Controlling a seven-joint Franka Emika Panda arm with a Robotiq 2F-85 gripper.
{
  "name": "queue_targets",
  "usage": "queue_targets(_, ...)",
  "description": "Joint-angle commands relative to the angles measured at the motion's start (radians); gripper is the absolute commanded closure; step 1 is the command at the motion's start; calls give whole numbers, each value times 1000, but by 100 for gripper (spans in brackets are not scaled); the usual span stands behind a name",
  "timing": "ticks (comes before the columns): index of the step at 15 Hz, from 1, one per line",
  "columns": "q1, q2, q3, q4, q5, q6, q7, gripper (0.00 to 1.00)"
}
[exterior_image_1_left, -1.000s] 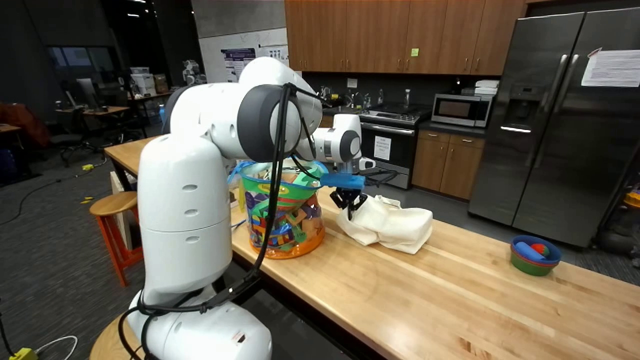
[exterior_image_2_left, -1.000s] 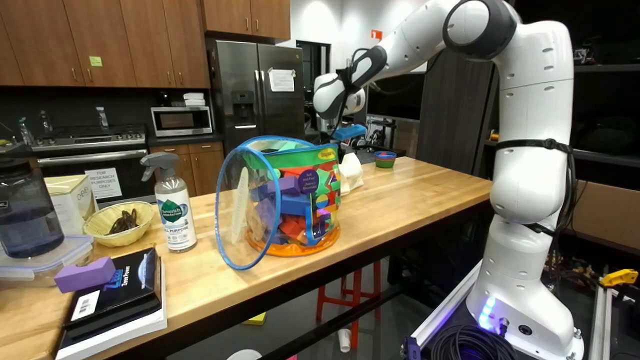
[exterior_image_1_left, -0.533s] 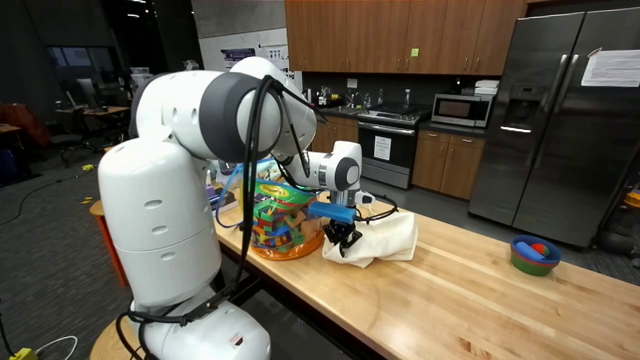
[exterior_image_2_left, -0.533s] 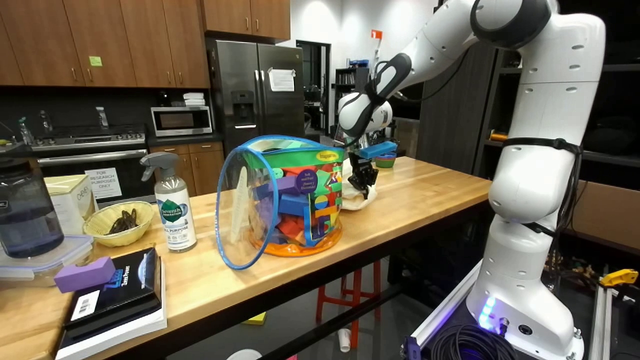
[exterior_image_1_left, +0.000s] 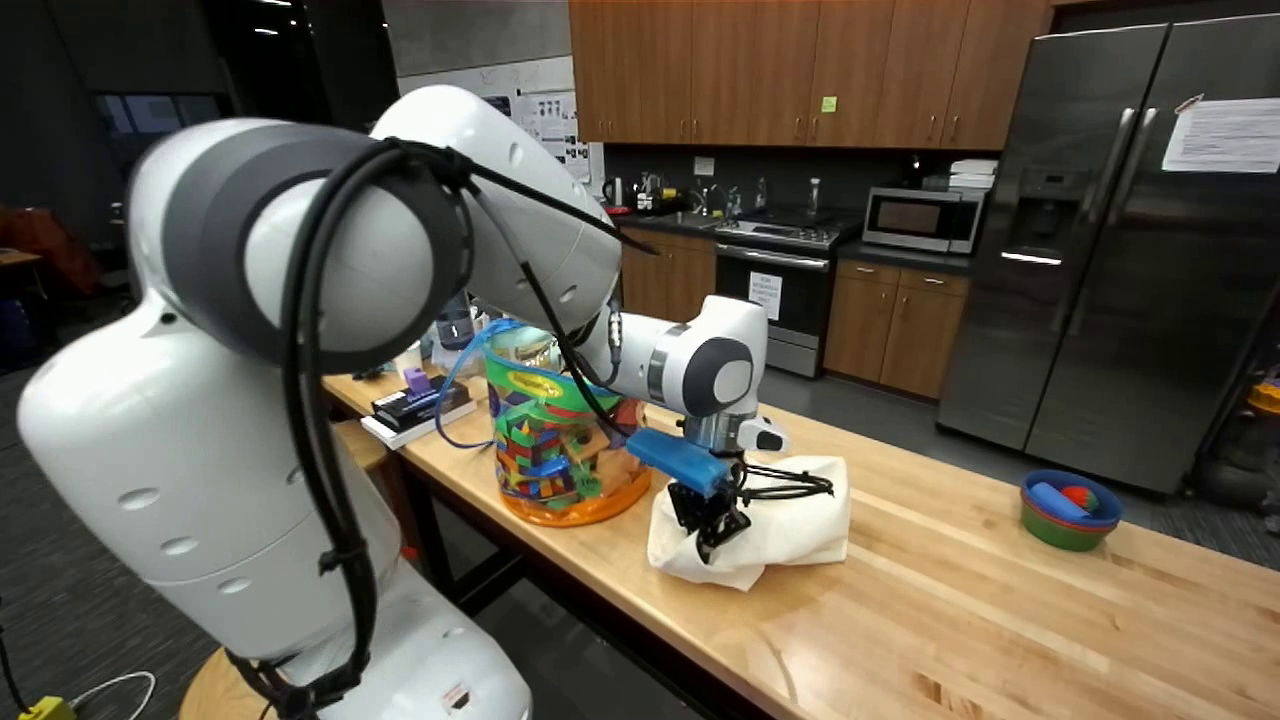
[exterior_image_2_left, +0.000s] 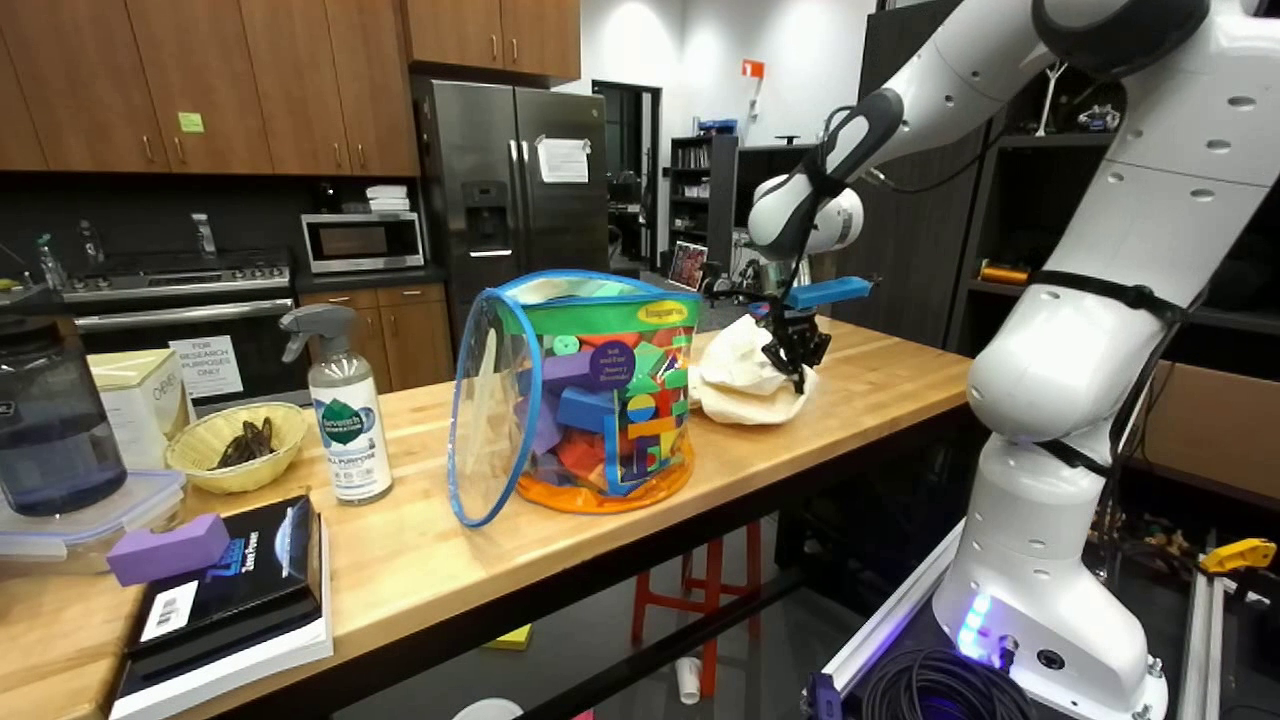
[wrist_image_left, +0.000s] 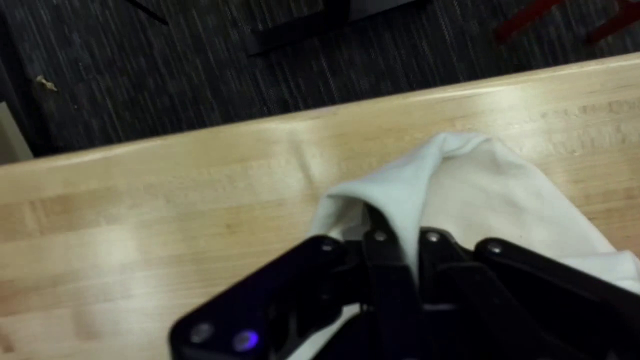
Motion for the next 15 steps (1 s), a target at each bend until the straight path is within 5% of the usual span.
queue_targets(1, -64, -118, -29, -78, -38, -17, 33, 99)
queue_targets(15, -290, -215, -150, -182, -214, 11, -35, 99)
